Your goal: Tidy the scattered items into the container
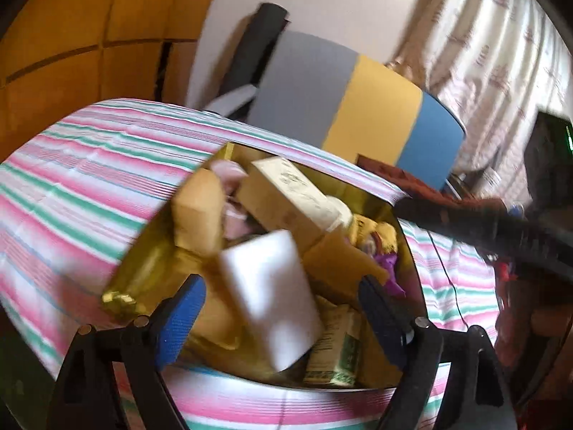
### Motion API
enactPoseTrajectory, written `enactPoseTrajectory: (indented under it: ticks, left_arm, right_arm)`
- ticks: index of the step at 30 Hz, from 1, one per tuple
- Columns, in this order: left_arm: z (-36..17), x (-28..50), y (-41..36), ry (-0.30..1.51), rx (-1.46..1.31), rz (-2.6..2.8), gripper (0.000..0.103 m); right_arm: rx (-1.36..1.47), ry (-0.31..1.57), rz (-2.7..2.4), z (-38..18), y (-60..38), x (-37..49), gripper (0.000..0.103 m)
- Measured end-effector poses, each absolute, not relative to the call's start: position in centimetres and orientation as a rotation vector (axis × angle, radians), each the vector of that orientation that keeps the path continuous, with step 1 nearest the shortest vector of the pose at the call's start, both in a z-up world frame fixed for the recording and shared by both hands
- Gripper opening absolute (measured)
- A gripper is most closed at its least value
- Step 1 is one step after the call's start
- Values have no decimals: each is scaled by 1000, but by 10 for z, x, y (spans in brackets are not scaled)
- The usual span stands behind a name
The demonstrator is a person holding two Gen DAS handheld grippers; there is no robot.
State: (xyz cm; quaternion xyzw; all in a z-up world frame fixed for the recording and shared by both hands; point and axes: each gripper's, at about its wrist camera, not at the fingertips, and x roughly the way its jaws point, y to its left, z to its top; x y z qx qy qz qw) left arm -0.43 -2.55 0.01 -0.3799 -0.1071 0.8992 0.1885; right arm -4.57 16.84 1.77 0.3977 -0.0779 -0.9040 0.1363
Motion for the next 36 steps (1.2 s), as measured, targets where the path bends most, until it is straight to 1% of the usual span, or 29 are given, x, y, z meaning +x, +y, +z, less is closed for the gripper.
enactPoseTrajectory:
  ticks: [1, 2, 3, 5, 8, 10, 13, 14, 16, 17, 18, 19, 20, 22, 23, 30, 36]
  left_arm:
    - [1, -1, -33, -321, -1062, 2546, 88]
    - [1, 3, -38, -330, -1053, 2559, 86]
    - [1, 8, -43, -340, -1041, 2575, 80]
    - [1, 12, -52, -365, -1051, 2595, 77]
    - [-2, 14, -61, -451, -1086, 2580, 77]
    - [0, 17, -64, -495, -1089, 2582, 77]
    - [9, 20, -59, -472, -1083, 2599, 77]
    - [12, 21, -56, -455, -1079, 2604, 77]
    - [20, 25, -51, -400, -1072, 2632, 77]
    - [23, 27, -49, -372, -1071, 2655, 78]
    - [26, 29, -45, -323, -1078, 2685, 78]
    - [27, 29, -42, -285, -1085, 2703, 78]
    - [29, 31, -38, -242, -1095, 2720, 78]
    - [30, 31, -32, -193, -1117, 2731, 78]
    - [31, 31, -30, -183, -1116, 2733, 78]
    - [33, 43, -27, -162, -1117, 2780, 78]
    - [35, 46, -35, -163, -1166, 2868, 77]
  right_arm:
    - [1157, -182, -2629, 17, 165, -42, 71]
    - [1156, -152, -2639, 16, 165, -39, 68]
    - [1154, -101, -2651, 14, 163, -35, 64]
    - [1192, -13, -2645, 7, 159, -32, 44]
    - [1232, -9, -2587, -4, 154, -29, 38]
    - [1264, 48, -2577, -13, 148, -30, 35]
    - [1298, 141, -2614, -27, 143, -40, 34]
    - [1303, 137, -2625, -28, 144, -42, 34]
    - [1305, 48, -2633, -26, 153, -44, 34]
    - [1297, 15, -2629, -24, 156, -43, 36]
    - [1279, -19, -2627, -19, 159, -39, 40]
    - [1265, -18, -2640, -15, 160, -34, 58]
    - [1254, -10, -2656, -11, 159, -30, 80]
    - [1191, -6, -2721, 0, 160, -19, 98]
    - [1177, -7, -2732, 6, 160, -17, 102]
    - [1182, 73, -2762, 18, 150, -9, 103]
    - [1178, 44, -2750, 19, 144, -4, 103]
